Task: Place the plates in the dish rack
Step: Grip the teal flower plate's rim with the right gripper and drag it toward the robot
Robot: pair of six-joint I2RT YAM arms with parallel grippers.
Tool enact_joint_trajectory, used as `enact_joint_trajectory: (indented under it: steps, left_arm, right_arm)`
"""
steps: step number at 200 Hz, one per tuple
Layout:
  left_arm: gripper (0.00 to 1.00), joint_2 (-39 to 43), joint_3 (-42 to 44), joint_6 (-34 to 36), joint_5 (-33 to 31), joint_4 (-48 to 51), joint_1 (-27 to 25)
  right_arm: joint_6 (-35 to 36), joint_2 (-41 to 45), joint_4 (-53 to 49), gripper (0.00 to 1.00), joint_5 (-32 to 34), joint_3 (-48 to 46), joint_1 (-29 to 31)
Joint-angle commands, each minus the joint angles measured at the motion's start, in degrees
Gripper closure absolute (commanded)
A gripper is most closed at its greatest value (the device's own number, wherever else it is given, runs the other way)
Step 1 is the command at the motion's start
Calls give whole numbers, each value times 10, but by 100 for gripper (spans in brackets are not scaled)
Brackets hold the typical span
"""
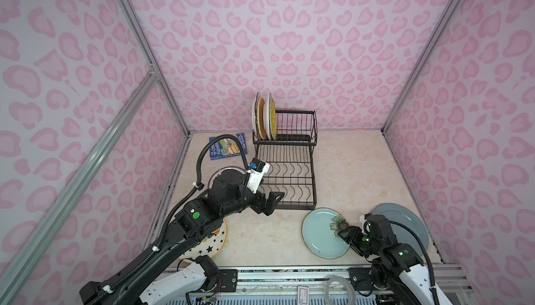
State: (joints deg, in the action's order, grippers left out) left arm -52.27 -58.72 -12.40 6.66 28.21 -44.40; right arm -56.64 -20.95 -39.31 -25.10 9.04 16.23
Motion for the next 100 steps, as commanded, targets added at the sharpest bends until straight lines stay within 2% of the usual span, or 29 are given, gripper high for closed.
enact_joint_trajectory:
  steps: [1,24,65,100]
  left_arm:
    - [2,0,0,2,8,-20,0]
    - [2,1,1,1,8,-21,0]
    - [2,0,0,1,11,-21,1]
    - [2,1,1,1,13,-22,1]
  right_arm:
    - [-16,4,-2,51,-17,-20,0]
    - [-29,9,10,58,-18,-25,1]
    - [-50,38,11,79,-13,-33,0]
    - [-62,74,-12,90,-11,-34,-1]
